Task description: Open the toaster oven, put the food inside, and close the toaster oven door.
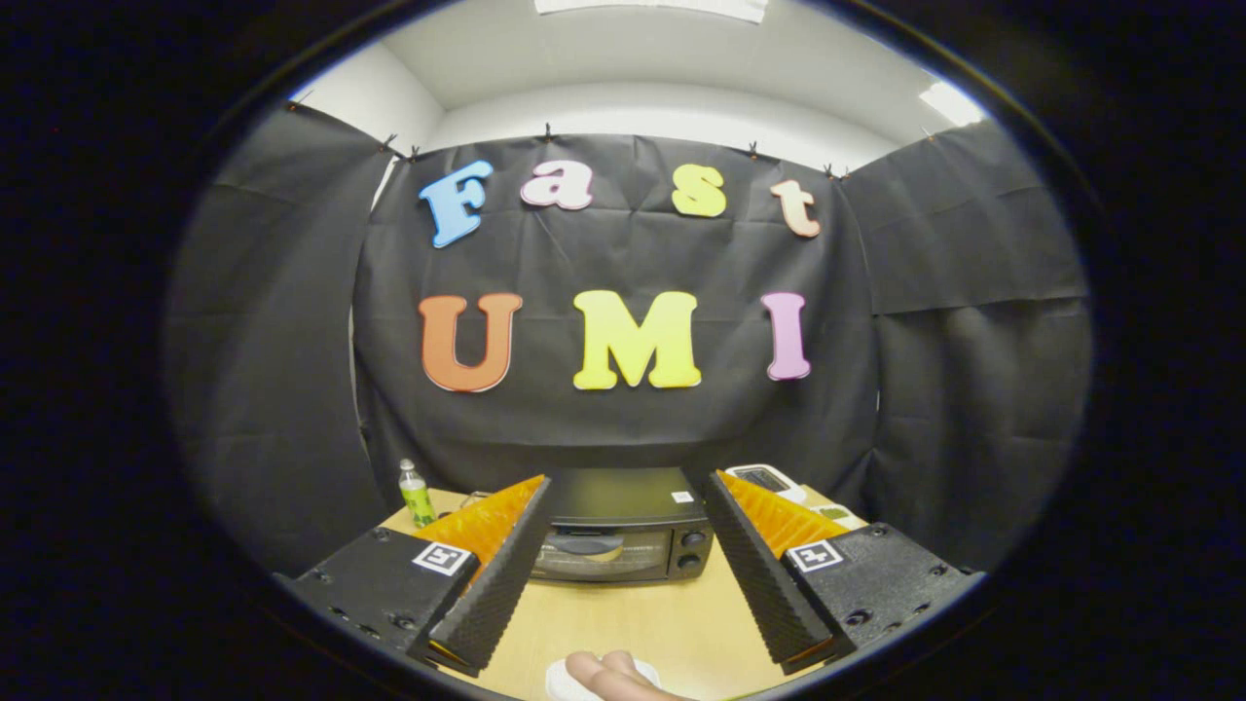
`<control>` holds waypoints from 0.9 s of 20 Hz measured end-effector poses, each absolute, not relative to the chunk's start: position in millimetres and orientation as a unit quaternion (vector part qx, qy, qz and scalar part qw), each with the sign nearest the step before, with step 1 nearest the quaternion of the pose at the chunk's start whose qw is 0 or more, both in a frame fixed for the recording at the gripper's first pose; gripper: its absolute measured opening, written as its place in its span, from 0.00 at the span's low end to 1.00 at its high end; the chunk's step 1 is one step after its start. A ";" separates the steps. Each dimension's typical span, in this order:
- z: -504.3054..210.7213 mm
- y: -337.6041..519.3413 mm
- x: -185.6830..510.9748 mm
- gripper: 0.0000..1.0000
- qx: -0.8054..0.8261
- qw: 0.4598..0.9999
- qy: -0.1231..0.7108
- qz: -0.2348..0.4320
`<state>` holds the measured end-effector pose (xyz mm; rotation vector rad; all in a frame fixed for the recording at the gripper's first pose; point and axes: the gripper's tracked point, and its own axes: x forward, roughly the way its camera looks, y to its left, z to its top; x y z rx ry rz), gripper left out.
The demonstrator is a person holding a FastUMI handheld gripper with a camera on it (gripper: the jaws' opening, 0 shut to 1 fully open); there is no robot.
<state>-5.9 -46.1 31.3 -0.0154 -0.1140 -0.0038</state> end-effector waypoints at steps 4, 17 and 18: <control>40.3 -63.6 -14.1 1.00 0.002 0.998 -0.060 -0.007; 24.1 -44.8 -31.7 1.00 -0.012 0.999 -0.047 0.011; 22.5 -42.6 -31.4 1.00 -0.010 0.999 -0.046 0.014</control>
